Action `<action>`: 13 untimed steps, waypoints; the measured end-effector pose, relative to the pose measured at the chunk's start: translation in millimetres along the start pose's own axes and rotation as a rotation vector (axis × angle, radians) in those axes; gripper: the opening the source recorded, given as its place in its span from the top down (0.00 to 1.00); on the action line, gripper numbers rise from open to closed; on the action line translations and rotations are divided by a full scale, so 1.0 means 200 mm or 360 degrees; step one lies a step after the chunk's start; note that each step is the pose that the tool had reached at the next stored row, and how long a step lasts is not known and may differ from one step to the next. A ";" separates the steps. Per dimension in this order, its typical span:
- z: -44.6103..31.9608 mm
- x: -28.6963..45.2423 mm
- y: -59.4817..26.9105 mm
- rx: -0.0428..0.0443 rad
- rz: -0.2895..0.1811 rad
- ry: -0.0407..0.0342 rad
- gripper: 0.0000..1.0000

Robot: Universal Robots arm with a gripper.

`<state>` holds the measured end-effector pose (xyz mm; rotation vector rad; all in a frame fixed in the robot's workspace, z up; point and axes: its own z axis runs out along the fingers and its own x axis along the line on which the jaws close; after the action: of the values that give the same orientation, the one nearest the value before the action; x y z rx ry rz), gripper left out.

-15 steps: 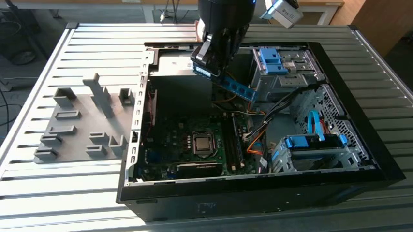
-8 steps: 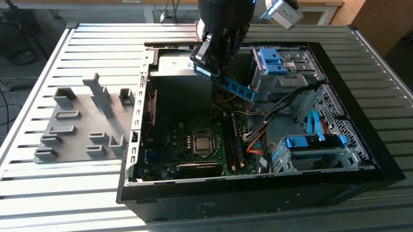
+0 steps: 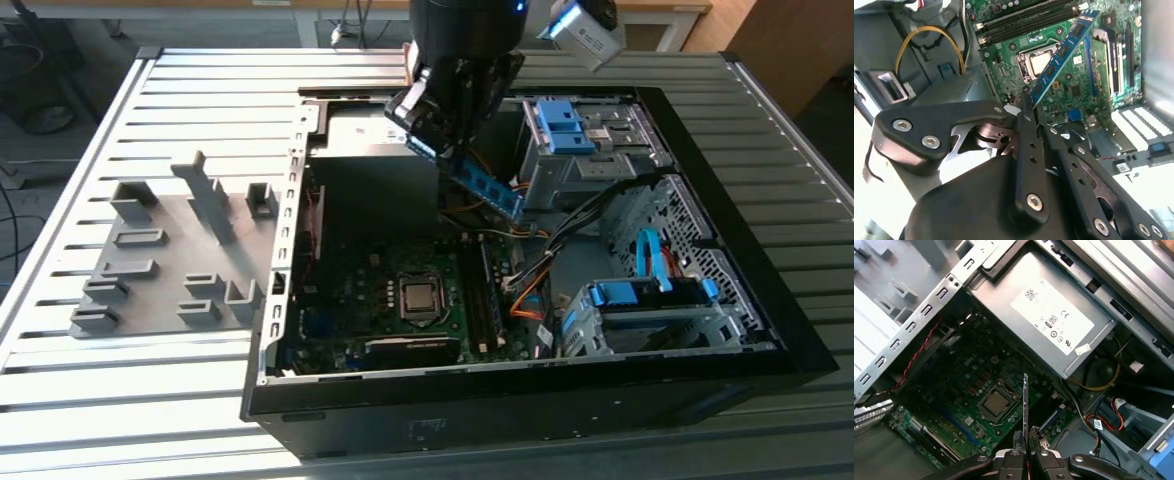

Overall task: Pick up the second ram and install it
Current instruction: 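Insert the second ram into the second slot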

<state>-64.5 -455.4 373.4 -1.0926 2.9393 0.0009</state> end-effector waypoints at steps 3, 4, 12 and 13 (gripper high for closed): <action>0.001 0.000 0.000 0.0001 0.0086 0.0000 0.86; 0.001 0.000 0.000 0.0001 0.0117 0.0000 0.86; 0.004 0.000 0.000 0.0002 0.0348 0.0001 0.86; 0.005 0.000 0.000 0.0002 0.0425 0.0001 0.86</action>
<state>-64.5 -455.4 372.4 -0.6918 3.0585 -0.0003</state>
